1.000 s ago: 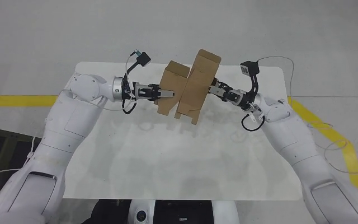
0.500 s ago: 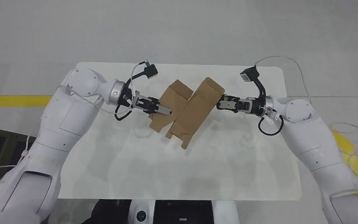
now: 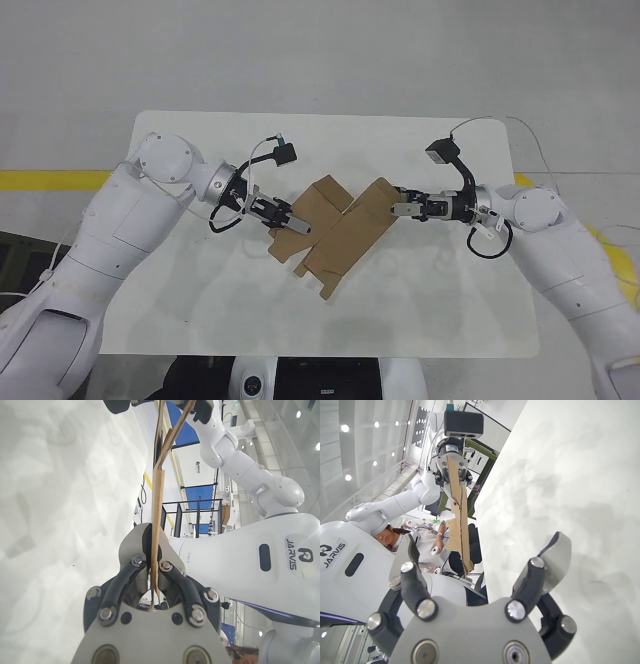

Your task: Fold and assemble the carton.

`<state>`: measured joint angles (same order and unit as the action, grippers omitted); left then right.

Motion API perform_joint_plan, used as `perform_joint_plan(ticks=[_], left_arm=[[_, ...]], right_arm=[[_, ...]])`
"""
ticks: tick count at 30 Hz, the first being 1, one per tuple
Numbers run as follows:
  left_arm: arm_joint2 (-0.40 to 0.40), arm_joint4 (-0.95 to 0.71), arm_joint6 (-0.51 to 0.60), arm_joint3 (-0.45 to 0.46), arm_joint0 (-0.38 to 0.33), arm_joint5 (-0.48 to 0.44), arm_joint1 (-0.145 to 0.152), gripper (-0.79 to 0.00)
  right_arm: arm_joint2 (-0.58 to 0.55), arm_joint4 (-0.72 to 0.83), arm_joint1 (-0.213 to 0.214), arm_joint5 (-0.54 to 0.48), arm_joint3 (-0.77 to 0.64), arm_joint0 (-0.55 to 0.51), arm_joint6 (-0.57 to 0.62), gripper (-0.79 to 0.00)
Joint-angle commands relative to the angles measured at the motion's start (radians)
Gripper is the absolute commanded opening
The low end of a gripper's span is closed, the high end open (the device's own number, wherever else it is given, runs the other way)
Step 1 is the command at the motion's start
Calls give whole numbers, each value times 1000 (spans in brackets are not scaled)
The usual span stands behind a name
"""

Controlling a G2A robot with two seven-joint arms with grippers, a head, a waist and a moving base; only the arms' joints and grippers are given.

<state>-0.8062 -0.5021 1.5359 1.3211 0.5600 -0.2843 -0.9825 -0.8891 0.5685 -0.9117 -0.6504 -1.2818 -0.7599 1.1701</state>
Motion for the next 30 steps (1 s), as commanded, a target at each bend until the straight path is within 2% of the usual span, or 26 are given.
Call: perform_joint_plan(ticks=[1,3,9,11,13,16,18,30], left_arm=[[13,-14,0,-6,-5,0,3,-785],[21,-20,0,-17,-9,0,4,-785],[48,-41,0,-35,-24,0,6,-785],[55,-43,0,-38,-28,0,6,-785],[59,-32,-4,-37,-33,-4,7,-785],[63,-33,-10,-37,-33,-10,8,-785],[65,-36,-12,-38,-34,-11,9,-785],[69,-44,-18,-33,-36,-18,16,-785]], right_arm=[[26,4,2,-6,-7,8,-6,-317],[50,14,3,-12,-7,18,-12,-246],[118,37,3,-34,1,50,-34,-256],[138,45,3,-40,2,60,-40,-289],[156,56,4,-47,3,69,-47,-391],[180,78,6,-57,1,80,-57,-440],[194,90,8,-60,1,87,-60,-505],[262,125,22,-91,16,124,-91,-727]])
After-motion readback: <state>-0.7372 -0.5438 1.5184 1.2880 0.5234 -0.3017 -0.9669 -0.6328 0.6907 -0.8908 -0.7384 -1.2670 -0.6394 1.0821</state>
